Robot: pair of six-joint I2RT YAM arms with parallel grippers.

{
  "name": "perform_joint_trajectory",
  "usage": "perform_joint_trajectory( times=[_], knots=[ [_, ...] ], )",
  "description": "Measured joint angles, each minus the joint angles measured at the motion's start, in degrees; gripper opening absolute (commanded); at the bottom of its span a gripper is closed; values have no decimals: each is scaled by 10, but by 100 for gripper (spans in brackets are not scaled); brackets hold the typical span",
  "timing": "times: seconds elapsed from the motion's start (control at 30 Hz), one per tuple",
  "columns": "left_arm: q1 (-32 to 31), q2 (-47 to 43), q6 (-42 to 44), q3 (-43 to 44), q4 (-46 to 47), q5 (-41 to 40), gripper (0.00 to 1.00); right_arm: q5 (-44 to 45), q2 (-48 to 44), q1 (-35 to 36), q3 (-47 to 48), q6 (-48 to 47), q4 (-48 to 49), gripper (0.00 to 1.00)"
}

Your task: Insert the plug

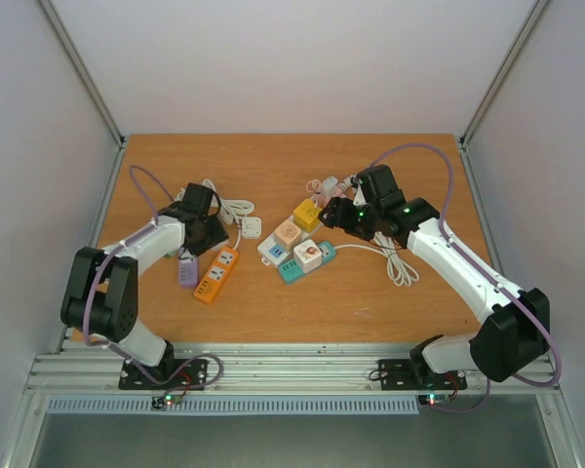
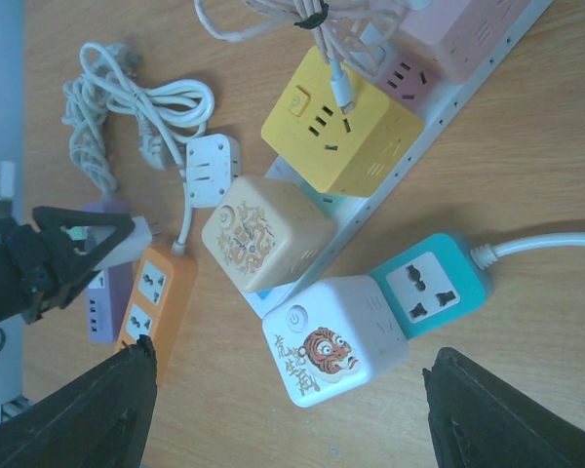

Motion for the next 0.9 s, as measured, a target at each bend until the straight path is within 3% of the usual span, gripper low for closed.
perform_joint_trajectory(
  times=[0.23, 0.53, 0.9],
  knots=[
    [-13, -53, 78, 85, -123, 1, 47, 0, -3, 0, 0, -2, -2, 76],
    [-19, -92, 226, 146, -268, 83, 48, -15, -6, 0, -3, -20, -1, 76],
    [-24, -61, 391, 189, -345, 109, 45, -43, -6, 0, -12, -38, -1, 76]
  ],
)
